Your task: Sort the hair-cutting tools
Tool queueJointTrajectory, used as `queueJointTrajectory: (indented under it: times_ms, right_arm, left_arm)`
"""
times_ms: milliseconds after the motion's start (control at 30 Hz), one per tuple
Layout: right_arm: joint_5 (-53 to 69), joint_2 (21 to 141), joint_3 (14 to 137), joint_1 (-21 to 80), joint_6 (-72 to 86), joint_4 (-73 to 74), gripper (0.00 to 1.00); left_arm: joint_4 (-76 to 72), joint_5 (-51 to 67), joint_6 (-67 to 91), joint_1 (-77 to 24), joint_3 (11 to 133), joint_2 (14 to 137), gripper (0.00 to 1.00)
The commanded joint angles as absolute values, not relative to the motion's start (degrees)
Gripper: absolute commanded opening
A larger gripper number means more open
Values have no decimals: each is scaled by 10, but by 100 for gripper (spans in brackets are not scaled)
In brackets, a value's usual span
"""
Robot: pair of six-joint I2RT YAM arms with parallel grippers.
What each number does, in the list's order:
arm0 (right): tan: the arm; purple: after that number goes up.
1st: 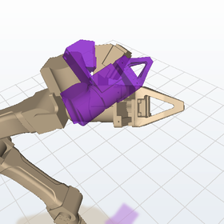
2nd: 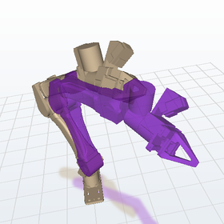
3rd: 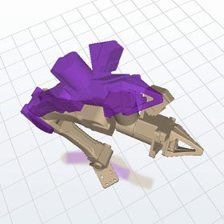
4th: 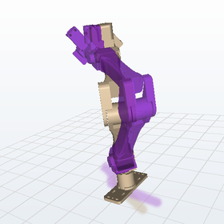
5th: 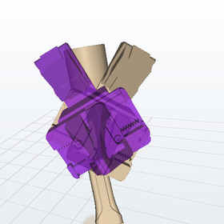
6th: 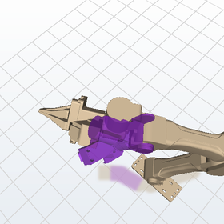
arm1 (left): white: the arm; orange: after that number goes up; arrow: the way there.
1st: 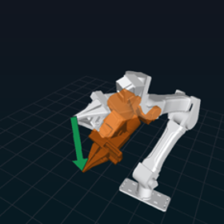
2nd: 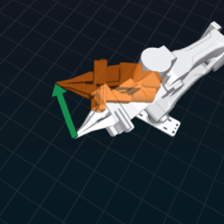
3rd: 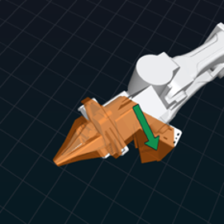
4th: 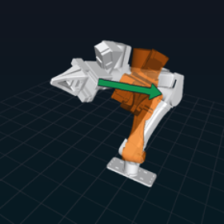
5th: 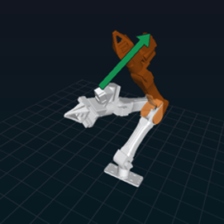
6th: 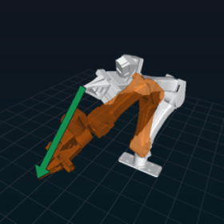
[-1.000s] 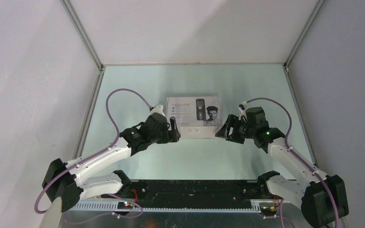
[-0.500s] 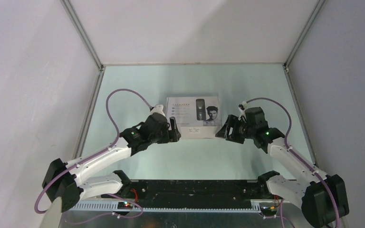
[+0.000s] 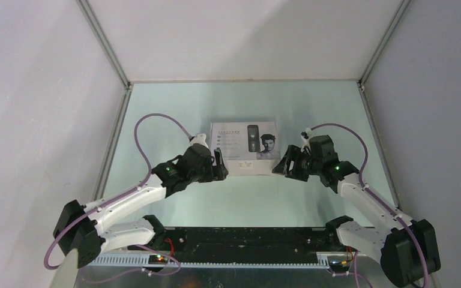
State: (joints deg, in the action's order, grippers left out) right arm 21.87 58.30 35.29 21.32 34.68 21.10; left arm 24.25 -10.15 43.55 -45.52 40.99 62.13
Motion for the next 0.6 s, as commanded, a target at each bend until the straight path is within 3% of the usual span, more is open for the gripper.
queueJointTrajectory:
  times_ms: [0, 400, 567]
  right_arm:
    - [208, 594, 376, 217, 336, 198, 68]
    - [202, 594, 376, 220, 332, 197, 55]
    - [199, 573, 384, 220, 333, 209, 54]
  left_arm:
    - [215, -115, 447, -457, 394, 627, 84]
    - [189, -124, 452, -457, 373, 632, 81]
    - [187, -108, 457, -457, 376, 619, 79]
